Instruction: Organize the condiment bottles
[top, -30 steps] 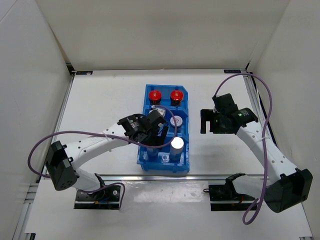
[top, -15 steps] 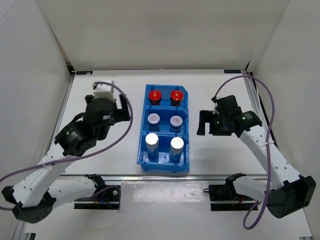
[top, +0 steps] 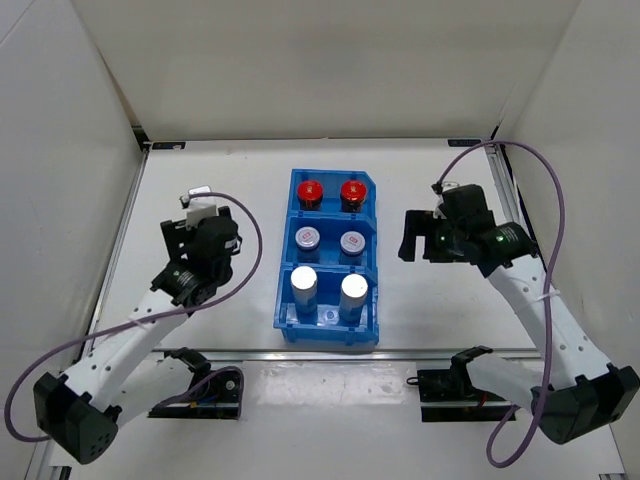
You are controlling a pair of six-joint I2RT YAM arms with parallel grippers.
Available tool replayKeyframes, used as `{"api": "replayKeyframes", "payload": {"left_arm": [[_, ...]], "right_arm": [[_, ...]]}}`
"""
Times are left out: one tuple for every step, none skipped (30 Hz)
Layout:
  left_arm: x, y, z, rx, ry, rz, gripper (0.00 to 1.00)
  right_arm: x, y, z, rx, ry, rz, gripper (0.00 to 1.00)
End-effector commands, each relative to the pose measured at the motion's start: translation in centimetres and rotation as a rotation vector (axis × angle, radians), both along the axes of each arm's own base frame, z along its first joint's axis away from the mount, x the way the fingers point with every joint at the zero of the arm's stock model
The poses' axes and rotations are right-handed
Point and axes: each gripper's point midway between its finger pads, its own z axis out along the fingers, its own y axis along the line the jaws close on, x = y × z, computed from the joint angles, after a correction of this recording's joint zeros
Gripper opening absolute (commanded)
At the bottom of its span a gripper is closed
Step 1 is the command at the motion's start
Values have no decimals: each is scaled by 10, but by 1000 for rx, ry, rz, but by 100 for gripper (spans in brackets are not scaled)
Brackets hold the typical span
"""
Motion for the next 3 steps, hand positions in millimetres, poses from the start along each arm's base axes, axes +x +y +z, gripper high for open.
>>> {"api": "replayKeyframes", "payload": {"left_arm": [[10, 6, 12, 77, -36, 42, 100], [12, 6, 9, 115, -5, 22, 100], [14, 3, 6, 100, 4, -1, 100]], "right_arm": [[4, -8, 16, -12, -72, -32, 100], [5, -10, 16, -20, -75, -39, 100], [5, -10, 16, -20, -75, -39, 100]]}}
